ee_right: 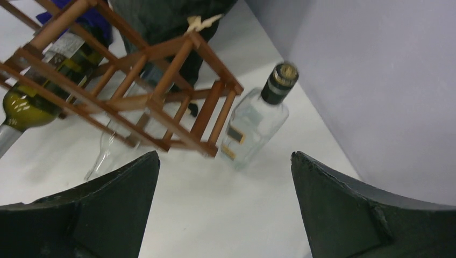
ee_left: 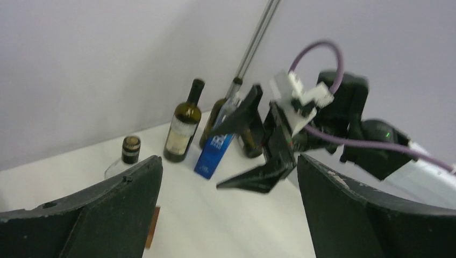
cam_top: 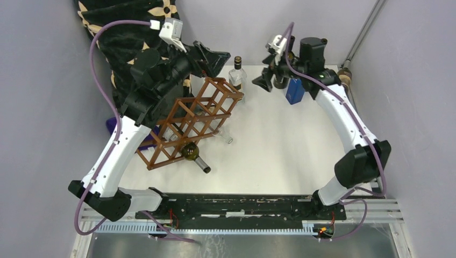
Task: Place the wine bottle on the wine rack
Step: Pick up the wine bottle from the center of the board.
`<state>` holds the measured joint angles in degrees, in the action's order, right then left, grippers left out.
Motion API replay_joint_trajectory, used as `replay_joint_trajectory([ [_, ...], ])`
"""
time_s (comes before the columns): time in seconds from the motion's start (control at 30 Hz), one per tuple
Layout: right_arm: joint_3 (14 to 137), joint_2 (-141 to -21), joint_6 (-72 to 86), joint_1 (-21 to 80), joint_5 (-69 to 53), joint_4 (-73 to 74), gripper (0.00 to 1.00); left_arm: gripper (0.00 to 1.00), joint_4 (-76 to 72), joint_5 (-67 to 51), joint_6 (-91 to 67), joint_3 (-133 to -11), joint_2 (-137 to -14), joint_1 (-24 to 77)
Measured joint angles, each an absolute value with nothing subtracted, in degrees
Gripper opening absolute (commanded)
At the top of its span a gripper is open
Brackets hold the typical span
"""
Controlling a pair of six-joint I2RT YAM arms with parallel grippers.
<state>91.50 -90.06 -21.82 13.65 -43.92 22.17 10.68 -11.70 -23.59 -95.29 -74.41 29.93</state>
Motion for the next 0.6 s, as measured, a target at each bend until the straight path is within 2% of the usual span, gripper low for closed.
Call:
replay_joint_trajectory([
  [0.17,103.7,-98.7,-20.2,17.8,-38.3,21.2,0.98,1.00,13.5,-9.0,-18.2,-87.3,-71.0,29.7],
  [0.6,112.1,-111.5,-16.7,23.4,-26.7,19.7,0.98,1.00,11.5,-5.1,-5.8,-74.3,-63.3,29.7],
])
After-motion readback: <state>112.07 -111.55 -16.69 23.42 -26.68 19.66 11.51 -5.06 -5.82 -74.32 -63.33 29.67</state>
